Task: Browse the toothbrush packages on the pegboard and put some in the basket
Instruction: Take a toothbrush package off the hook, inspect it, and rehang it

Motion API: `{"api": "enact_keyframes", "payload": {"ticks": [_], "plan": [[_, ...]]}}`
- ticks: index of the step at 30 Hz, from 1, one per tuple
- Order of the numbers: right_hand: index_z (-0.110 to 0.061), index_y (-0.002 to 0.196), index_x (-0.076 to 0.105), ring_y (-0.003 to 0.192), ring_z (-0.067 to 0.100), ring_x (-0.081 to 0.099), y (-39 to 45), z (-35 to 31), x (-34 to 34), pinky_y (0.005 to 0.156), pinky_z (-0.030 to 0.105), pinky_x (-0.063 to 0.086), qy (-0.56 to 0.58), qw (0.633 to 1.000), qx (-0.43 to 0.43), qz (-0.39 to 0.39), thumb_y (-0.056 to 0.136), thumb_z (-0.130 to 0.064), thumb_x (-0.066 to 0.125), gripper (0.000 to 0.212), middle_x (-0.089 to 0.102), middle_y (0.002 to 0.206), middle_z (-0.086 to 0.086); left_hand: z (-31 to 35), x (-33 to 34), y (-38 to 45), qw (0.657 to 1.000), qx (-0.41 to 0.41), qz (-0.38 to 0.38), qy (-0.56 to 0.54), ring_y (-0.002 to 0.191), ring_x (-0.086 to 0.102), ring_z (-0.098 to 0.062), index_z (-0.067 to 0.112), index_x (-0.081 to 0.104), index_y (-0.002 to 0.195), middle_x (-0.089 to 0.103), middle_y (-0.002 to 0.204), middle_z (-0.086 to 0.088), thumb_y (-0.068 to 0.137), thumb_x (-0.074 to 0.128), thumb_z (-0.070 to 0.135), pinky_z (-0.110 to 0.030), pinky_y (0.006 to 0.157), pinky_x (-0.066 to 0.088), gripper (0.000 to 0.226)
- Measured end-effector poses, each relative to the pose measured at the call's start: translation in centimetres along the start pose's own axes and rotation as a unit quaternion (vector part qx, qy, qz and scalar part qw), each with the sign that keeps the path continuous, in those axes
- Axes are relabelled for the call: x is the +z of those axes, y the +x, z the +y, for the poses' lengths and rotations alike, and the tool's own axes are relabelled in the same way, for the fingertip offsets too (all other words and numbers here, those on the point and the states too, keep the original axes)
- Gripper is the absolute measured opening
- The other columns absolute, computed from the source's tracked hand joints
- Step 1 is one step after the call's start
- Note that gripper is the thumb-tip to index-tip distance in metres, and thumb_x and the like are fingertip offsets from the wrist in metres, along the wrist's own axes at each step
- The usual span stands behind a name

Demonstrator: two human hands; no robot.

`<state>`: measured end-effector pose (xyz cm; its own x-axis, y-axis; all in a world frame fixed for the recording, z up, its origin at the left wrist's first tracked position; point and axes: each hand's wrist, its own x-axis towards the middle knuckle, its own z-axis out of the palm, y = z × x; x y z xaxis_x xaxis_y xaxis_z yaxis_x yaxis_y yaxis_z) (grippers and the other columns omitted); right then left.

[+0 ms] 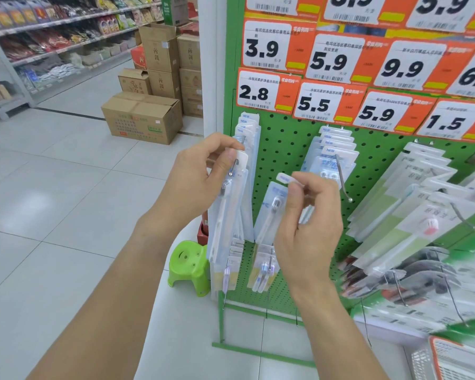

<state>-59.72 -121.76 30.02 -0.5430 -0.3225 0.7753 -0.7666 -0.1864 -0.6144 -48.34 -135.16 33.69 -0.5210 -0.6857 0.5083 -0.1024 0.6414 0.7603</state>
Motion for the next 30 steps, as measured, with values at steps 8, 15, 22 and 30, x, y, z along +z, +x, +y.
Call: {"api": "enact_keyframes", "payload": {"ticks": [8, 15, 22, 30], "plan": [[-0.016, 0.113, 0.059, 0.092, 0.005, 0.054, -1.6, -0.7, -1.3, 0.082, 0.016, 0.043, 0.048, 0.999, -0.001, -0.006, 0.103, -0.005, 0.050, 0.017, 0.052, 0.100, -0.007, -0.3, 0.1, 0.1, 1.000, 0.013, 0.004, -0.003, 0.086, 0.064, -0.010, 0.029, 0.066, 0.107, 0.070, 0.095, 0.012, 0.103, 0.053, 0.017, -0.018, 0.082, 0.050, 0.018], [-0.040, 0.106, 0.060, 0.089, 0.017, 0.064, -4.4, -0.5, -1.1, 0.078, 0.034, 0.052, 0.099, 0.981, 0.157, -0.056, 0.102, -0.017, 0.057, 0.023, 0.065, 0.098, -0.013, -0.6, -0.1, 0.0, 1.000, 0.024, 0.004, 0.011, 0.098, 0.062, -0.009, 0.023, 0.068, 0.117, 0.067, 0.108, 0.003, 0.104, 0.052, 0.020, -0.021, 0.088, 0.051, 0.021], [-0.032, 0.104, 0.065, 0.090, 0.019, 0.066, -5.4, -0.4, -1.2, 0.081, 0.037, 0.055, 0.139, 0.959, 0.234, -0.081, 0.101, -0.018, 0.059, 0.015, 0.070, 0.099, -0.008, 0.0, -0.6, -1.4, 0.997, 0.012, 0.068, 0.024, 0.114, 0.056, -0.003, 0.017, 0.058, 0.130, 0.060, 0.121, 0.004, 0.102, 0.052, 0.023, -0.029, 0.096, 0.050, 0.029], [-0.023, 0.095, 0.071, 0.073, 0.012, 0.061, -5.6, -0.1, -1.6, 0.070, 0.026, 0.051, 0.188, 0.933, 0.283, -0.120, 0.096, -0.013, 0.068, 0.010, 0.068, 0.079, -0.006, 2.7, 3.3, -12.9, 0.962, -0.145, 0.185, -0.136, 0.096, 0.065, -0.011, 0.025, 0.060, 0.105, 0.069, 0.100, 0.008, 0.093, 0.059, 0.022, -0.026, 0.084, 0.050, 0.013]]}}
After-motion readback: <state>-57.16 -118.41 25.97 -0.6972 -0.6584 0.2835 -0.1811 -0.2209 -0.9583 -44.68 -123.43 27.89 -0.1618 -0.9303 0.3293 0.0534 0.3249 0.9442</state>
